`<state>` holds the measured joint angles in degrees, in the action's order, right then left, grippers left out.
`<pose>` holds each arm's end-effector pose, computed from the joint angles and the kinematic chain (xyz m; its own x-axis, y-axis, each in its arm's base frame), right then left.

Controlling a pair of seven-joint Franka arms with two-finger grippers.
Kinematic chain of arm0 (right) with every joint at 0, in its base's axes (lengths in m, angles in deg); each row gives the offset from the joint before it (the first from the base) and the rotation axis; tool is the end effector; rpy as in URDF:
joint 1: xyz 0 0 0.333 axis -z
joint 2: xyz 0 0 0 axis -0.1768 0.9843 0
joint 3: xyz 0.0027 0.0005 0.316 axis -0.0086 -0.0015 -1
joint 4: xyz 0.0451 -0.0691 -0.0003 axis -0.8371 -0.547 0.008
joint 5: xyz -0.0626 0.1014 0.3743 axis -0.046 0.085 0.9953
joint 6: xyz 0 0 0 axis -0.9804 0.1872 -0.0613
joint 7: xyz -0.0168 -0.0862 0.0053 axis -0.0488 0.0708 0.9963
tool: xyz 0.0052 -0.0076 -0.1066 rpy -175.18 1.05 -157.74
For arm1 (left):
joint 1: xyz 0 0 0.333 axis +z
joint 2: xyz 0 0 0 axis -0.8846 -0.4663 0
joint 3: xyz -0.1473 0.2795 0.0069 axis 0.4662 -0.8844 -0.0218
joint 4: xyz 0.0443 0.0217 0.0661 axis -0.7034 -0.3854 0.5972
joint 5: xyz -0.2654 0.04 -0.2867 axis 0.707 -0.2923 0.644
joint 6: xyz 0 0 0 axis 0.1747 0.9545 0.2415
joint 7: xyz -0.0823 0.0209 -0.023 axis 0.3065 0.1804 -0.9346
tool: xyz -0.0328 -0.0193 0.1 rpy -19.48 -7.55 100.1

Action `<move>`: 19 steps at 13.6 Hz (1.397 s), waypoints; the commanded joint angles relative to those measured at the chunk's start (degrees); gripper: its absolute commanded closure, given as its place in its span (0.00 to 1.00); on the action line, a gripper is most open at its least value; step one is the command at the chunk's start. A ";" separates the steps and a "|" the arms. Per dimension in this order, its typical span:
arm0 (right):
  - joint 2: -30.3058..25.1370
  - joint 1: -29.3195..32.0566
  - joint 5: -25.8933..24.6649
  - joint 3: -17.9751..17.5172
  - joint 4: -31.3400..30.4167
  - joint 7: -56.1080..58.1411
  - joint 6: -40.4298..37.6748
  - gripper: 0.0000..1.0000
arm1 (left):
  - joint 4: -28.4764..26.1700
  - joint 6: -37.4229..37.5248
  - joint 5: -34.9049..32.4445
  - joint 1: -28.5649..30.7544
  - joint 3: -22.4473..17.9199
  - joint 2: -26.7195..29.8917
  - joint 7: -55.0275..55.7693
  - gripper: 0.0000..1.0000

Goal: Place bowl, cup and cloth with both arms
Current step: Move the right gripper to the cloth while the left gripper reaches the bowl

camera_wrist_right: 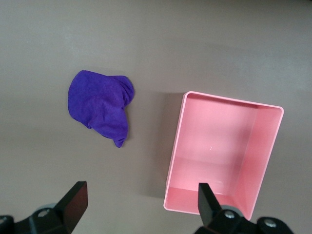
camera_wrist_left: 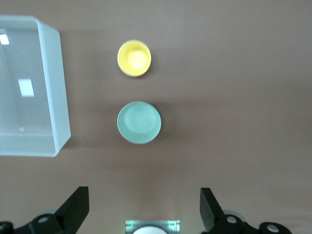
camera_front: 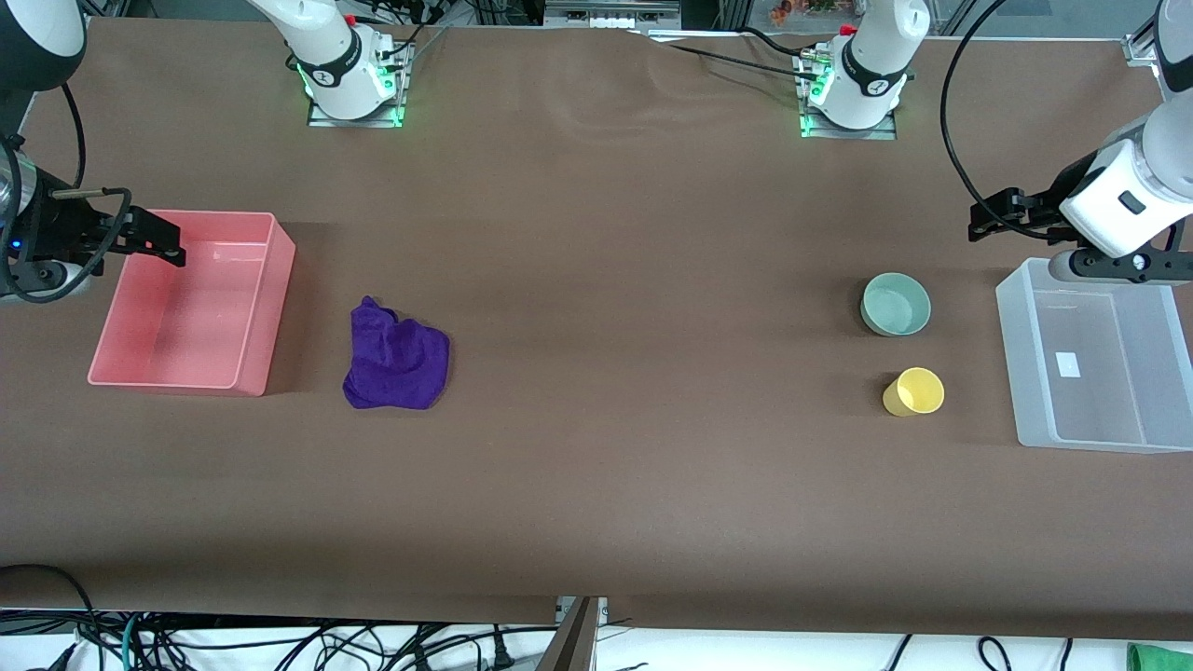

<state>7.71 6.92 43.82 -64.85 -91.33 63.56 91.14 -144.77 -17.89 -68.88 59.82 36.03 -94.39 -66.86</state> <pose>0.5966 0.0124 0.5786 0.9888 0.1355 -0.0618 0.1360 -0.9907 0.0035 0.5634 -0.0191 0.5605 0.9722 0.0043 -0.2342 0.0057 -1.0000 0.0054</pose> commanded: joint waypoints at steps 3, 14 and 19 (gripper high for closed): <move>-1.09 0.01 0.39 -1.38 -7.01 -0.72 6.09 0.00 | -1.50 -2.00 0.99 4.31 0.30 -8.40 -3.88 0.00; 3.55 -0.25 0.92 -9.03 -33.11 -13.10 38.07 0.00 | -30.59 -41.01 13.48 15.21 0.65 -13.52 -39.55 0.00; 11.90 -2.19 0.92 -9.03 -36.38 -16.98 50.29 0.00 | -35.52 -52.63 16.56 14.79 1.00 -17.04 -43.97 0.51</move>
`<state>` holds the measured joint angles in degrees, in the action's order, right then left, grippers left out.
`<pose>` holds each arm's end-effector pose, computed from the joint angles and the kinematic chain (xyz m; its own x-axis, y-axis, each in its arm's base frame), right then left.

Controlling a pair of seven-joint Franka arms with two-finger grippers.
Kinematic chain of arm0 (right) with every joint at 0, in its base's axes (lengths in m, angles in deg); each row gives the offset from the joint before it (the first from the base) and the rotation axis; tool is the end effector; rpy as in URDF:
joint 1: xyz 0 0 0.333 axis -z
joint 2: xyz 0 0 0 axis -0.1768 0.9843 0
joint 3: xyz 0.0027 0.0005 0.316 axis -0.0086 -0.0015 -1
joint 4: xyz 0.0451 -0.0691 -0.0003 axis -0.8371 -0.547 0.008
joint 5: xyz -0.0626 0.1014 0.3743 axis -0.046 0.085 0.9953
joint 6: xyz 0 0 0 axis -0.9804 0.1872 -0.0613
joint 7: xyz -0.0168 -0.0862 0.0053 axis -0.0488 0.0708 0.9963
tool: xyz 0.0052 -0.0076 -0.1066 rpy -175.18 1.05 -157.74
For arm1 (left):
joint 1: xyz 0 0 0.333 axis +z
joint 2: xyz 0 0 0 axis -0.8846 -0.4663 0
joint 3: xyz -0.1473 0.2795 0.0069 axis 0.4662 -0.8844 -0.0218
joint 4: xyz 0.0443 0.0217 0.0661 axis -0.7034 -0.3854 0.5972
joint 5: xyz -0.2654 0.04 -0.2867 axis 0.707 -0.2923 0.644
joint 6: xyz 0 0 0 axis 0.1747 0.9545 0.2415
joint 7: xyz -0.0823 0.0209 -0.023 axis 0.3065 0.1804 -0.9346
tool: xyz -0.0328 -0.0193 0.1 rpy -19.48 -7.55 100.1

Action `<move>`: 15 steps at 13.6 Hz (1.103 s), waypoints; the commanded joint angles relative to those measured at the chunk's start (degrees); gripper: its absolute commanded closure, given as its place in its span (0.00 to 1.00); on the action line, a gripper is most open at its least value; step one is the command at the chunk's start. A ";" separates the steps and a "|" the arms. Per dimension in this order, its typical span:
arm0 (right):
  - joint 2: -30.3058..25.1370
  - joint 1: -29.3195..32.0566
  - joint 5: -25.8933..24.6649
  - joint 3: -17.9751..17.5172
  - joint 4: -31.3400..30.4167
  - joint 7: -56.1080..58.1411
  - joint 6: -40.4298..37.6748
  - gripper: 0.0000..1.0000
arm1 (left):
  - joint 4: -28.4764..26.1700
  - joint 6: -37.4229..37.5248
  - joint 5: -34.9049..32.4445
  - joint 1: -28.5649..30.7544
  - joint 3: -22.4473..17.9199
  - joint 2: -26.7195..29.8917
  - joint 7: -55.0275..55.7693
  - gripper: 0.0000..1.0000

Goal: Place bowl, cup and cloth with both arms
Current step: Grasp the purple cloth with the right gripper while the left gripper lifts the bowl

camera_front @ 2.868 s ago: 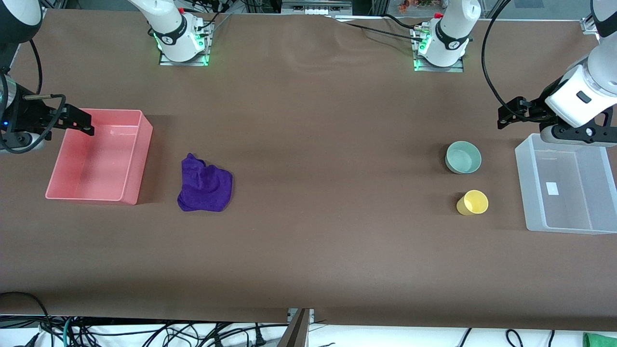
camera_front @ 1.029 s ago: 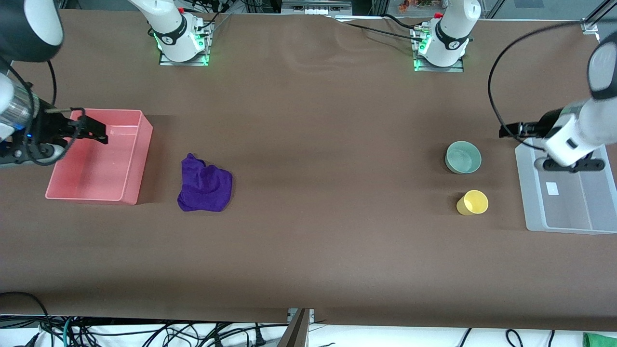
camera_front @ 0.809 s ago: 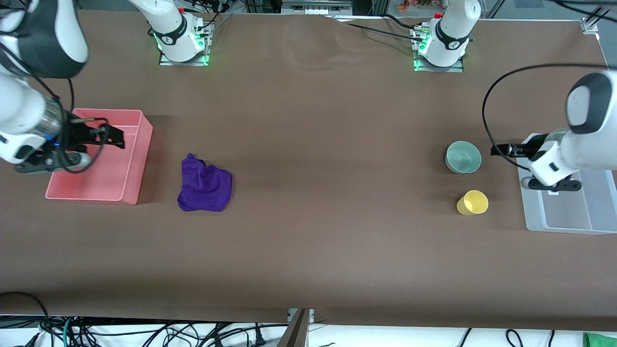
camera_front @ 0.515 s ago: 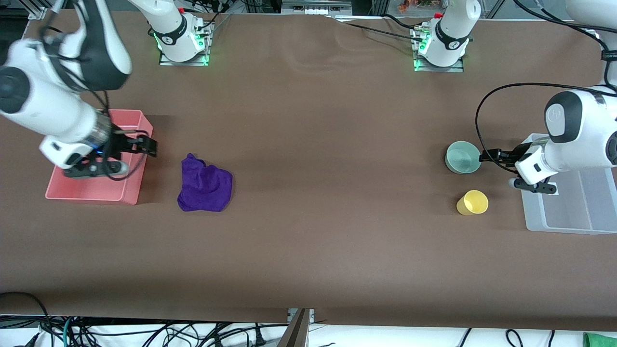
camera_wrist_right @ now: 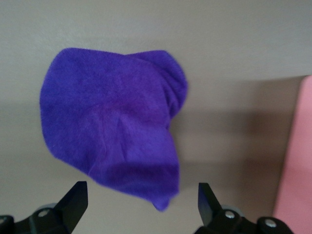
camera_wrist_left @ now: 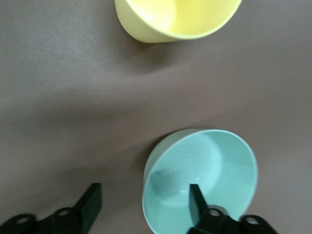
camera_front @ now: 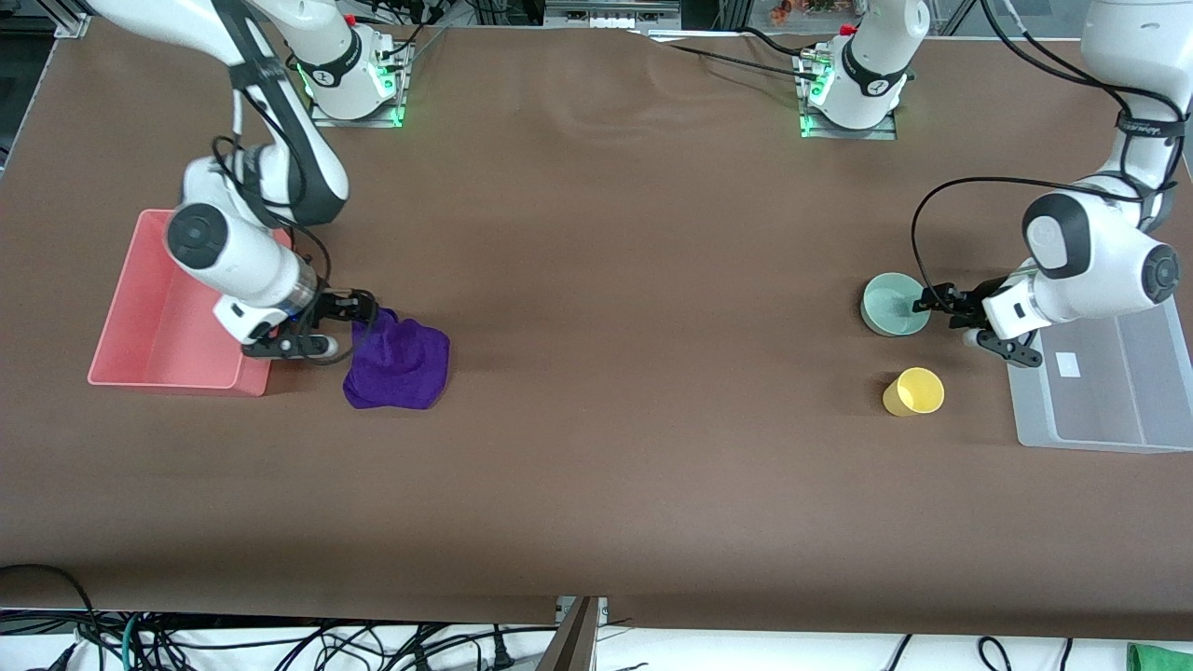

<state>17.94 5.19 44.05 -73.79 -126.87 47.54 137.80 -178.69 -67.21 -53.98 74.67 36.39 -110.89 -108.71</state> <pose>0.5613 0.1163 0.2581 0.9981 0.0389 -0.0487 0.0375 -0.9989 -0.0290 0.5261 0.1129 0.1979 0.9554 -0.2747 -0.1080 -0.2348 -0.9290 0.2861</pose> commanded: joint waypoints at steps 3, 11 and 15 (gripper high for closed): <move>5.63 -1.77 0.69 -0.09 -0.93 -0.96 8.82 0.00 | -1.26 -2.97 2.01 -0.07 1.26 -1.15 -1.94 1.00; 7.57 -2.39 0.69 -0.09 -0.59 -0.34 11.65 1.00 | 12.50 24.57 -3.76 1.07 -1.02 3.50 -0.45 1.00; 5.12 -1.78 -0.10 0.00 2.04 0.10 5.08 1.00 | 34.54 41.75 -15.89 3.00 -3.84 0.28 -1.15 1.00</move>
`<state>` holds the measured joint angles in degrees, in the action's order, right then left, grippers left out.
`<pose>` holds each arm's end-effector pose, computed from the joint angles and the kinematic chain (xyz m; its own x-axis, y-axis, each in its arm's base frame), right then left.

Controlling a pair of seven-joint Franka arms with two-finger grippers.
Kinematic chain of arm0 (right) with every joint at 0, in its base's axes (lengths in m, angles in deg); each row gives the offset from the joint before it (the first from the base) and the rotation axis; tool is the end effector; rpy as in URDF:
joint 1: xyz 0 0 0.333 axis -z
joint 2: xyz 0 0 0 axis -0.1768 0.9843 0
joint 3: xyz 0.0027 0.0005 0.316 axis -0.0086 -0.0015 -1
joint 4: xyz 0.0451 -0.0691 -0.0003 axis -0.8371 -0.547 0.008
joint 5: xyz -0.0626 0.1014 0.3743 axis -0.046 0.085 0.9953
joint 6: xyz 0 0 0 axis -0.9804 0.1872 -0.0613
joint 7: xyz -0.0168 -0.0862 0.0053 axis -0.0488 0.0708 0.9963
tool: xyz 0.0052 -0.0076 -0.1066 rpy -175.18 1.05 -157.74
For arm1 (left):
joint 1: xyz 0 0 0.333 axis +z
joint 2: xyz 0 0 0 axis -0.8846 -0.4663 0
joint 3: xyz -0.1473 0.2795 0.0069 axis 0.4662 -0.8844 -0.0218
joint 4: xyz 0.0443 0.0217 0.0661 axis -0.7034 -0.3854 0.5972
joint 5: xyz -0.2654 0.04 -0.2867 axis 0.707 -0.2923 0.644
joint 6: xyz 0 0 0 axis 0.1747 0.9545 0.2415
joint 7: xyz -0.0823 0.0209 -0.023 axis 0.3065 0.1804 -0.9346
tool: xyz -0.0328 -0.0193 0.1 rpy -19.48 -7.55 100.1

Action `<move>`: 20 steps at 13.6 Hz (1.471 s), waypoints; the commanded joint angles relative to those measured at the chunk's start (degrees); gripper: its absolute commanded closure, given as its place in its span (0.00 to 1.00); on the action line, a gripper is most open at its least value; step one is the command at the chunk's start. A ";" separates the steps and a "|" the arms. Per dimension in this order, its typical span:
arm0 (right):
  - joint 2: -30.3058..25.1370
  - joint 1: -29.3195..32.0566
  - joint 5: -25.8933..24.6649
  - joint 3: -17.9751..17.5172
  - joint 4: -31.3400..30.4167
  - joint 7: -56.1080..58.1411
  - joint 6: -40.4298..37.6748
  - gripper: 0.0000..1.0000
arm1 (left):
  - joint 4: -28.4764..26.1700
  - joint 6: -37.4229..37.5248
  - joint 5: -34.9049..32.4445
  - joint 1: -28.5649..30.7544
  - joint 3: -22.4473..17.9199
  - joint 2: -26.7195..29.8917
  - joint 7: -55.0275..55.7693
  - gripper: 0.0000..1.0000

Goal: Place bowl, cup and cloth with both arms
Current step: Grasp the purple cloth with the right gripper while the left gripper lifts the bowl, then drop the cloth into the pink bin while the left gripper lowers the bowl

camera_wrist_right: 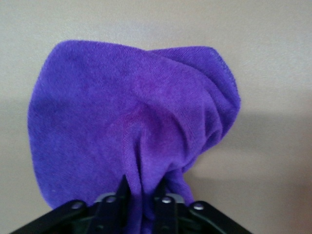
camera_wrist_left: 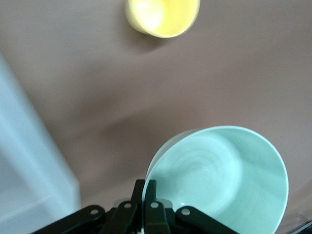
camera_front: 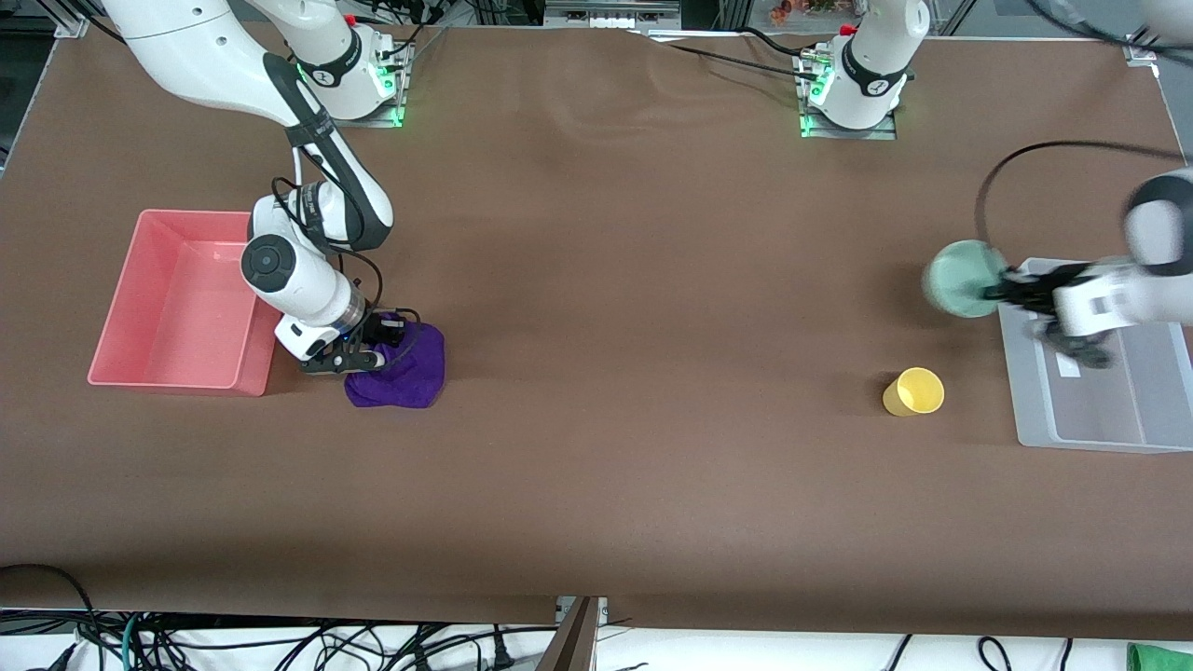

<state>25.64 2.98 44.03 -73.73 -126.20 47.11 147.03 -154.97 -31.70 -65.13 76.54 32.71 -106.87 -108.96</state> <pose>0.5641 0.1398 0.1992 0.9980 0.0624 -0.0129 0.0617 -0.9969 -0.0492 0.5681 0.1768 0.3676 0.8916 -0.3712 -0.2594 -0.2975 -0.9119 0.2826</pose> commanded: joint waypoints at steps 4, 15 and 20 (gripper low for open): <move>-8.19 3.24 -0.43 0.47 11.04 5.25 -23.63 1.00 | 26.57 5.29 -9.60 6.66 -0.25 -15.59 -7.91 1.00; -15.77 7.64 -4.65 21.82 17.74 37.70 -47.15 1.00 | 17.30 -22.32 -6.08 12.04 0.19 -24.42 -13.12 0.30; -14.98 8.70 -5.79 22.36 10.02 34.90 -41.99 1.00 | 18.36 -16.35 -4.77 10.73 4.03 -15.39 -10.50 0.00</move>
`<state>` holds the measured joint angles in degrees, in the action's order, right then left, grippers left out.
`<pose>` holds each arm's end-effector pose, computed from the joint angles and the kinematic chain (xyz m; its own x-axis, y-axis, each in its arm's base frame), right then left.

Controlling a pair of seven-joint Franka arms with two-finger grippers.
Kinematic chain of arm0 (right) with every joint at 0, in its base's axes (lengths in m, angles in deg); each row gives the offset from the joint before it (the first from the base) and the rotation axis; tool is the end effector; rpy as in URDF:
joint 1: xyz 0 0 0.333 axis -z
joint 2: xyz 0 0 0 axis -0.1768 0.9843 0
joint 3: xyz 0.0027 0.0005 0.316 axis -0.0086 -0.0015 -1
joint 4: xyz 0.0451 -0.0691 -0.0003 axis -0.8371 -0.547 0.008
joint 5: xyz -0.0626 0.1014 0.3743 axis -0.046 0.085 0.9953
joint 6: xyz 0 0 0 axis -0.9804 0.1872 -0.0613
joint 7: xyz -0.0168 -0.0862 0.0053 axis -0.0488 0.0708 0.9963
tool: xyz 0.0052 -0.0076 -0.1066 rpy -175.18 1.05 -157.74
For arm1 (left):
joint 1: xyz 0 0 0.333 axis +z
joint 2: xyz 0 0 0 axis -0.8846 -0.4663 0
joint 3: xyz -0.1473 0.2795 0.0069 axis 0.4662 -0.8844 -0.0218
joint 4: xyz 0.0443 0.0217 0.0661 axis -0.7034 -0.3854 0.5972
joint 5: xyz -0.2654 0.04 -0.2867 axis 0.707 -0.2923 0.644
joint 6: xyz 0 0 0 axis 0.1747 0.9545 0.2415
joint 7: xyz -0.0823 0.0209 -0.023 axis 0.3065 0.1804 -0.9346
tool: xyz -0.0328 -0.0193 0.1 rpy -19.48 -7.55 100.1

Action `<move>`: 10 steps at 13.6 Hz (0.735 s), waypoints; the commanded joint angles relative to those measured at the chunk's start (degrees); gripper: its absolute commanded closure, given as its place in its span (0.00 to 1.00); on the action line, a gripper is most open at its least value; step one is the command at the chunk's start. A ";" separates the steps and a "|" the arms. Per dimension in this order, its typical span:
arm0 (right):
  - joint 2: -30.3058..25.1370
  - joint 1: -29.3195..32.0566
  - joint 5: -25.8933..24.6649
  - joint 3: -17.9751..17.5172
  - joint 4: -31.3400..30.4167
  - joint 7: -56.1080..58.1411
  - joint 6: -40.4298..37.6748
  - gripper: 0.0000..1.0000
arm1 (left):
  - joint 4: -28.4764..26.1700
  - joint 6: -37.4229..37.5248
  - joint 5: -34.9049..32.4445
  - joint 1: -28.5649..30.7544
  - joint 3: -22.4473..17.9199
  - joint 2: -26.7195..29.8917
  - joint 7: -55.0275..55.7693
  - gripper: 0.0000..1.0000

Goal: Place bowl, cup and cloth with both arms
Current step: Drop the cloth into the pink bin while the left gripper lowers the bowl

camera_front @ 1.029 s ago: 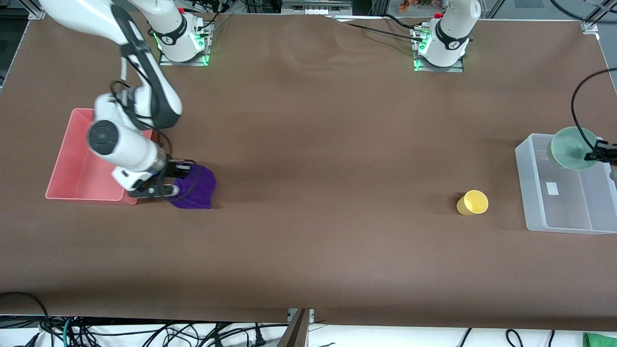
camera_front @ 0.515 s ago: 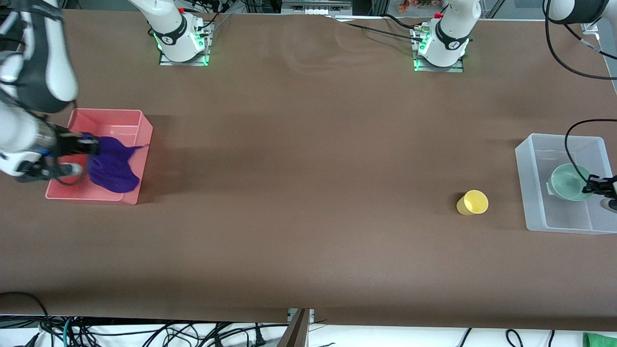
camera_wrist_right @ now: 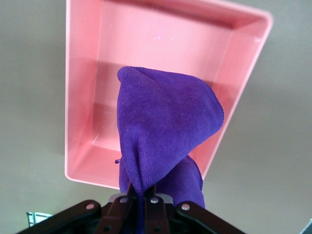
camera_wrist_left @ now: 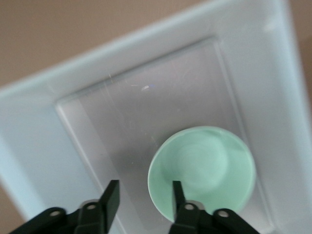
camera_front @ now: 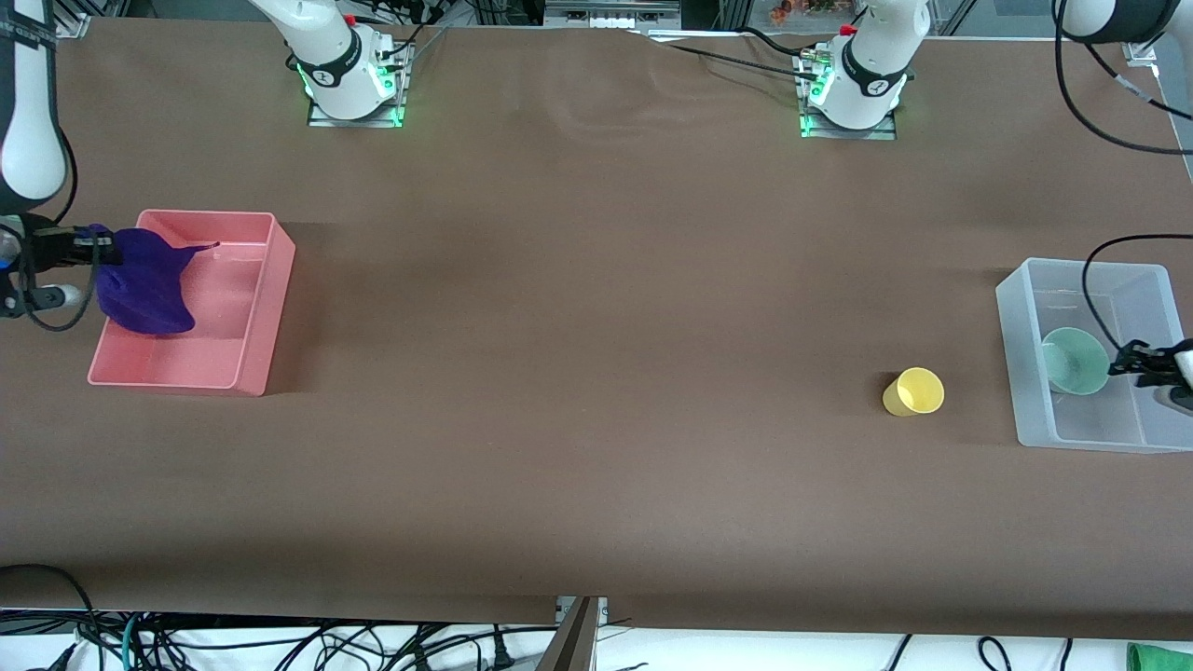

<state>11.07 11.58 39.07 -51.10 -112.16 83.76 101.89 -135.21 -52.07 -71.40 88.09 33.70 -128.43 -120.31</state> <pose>0.5483 -0.1722 0.3955 0.9311 0.1847 -0.3145 0.1911 -0.9815 -0.0108 0.6331 0.3427 0.2915 0.9101 -0.4050 -0.0872 -0.4053 -0.9141 0.0157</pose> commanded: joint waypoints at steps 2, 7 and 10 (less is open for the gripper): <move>-0.23 0.09 -0.84 -0.28 -7.89 -2.11 7.20 1.00 | -1.41 5.88 1.58 -2.14 6.49 8.74 6.29 0.00; -0.05 0.09 -0.40 -0.28 -9.76 -2.11 11.53 0.00 | -3.34 7.65 1.67 -5.39 14.40 6.82 27.81 0.00; -1.63 -0.08 2.23 -0.81 -4.68 -3.16 8.74 0.00 | -6.14 2.05 4.65 -7.77 14.85 2.78 32.95 0.00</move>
<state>11.81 11.51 39.72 -51.25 -119.75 81.71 113.14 -139.72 -45.97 -69.20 80.84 48.52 -123.30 -89.40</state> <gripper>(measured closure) 0.471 0.000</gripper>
